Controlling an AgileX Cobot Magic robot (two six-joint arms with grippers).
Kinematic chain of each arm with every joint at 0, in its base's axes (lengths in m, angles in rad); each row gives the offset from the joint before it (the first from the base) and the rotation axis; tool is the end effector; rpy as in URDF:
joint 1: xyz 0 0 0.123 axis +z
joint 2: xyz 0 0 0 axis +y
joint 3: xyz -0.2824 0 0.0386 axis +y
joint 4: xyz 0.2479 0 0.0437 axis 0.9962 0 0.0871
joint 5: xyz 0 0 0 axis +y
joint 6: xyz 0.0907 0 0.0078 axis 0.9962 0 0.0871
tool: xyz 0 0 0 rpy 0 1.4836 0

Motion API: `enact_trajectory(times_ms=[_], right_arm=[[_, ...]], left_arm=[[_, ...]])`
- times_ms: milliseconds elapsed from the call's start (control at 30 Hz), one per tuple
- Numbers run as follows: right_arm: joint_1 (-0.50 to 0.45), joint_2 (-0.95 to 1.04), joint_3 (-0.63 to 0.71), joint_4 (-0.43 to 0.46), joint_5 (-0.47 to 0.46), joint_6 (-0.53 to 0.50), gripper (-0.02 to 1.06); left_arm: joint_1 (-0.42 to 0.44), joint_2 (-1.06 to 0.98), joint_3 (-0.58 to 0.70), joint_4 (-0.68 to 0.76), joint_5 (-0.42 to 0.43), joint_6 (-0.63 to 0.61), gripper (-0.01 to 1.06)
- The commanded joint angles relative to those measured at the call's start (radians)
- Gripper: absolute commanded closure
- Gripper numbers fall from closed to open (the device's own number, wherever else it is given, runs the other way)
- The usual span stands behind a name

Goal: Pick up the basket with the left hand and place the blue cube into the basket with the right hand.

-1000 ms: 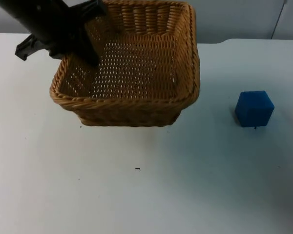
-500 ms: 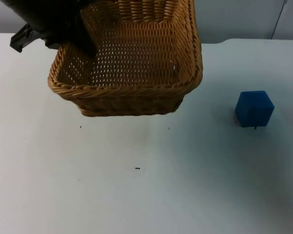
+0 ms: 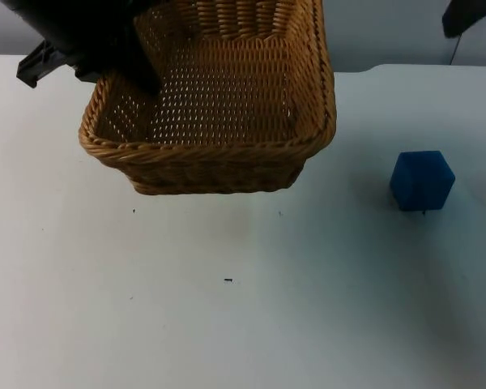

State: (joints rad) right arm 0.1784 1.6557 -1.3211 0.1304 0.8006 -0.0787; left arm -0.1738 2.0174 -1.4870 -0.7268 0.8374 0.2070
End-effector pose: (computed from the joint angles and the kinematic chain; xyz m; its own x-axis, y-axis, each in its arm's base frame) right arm 0.3492 0.0716 0.2826 -0.8533 -0.1414 -0.5020 -0.2124 0.9733 0.0869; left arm 0.4118 -0.1180 0.2015 -0.9601 -0.1175 -0.2539 0.0469 0.8271 -0.5601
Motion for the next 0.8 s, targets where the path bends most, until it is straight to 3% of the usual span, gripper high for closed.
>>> enact_trajectory(times_ms=[0,467,767], right_arm=[[0.005,0.039,-0.01,-0.029,-0.015,0.022,0.11],[0.005,0.263,-0.037,-0.049,-0.08,0.049,0.11],[0.005,0.399,-0.163,-0.047,-0.023,0.056,0.11]], left_arm=[[0.002,-0.016,-0.003,-0.026,0.003,-0.001,1.05],[0.002,-0.016,-0.003,-0.026,0.003,0.003,1.05],[-0.008,-0.016,-0.003,-0.026,0.003,0.007,1.05]])
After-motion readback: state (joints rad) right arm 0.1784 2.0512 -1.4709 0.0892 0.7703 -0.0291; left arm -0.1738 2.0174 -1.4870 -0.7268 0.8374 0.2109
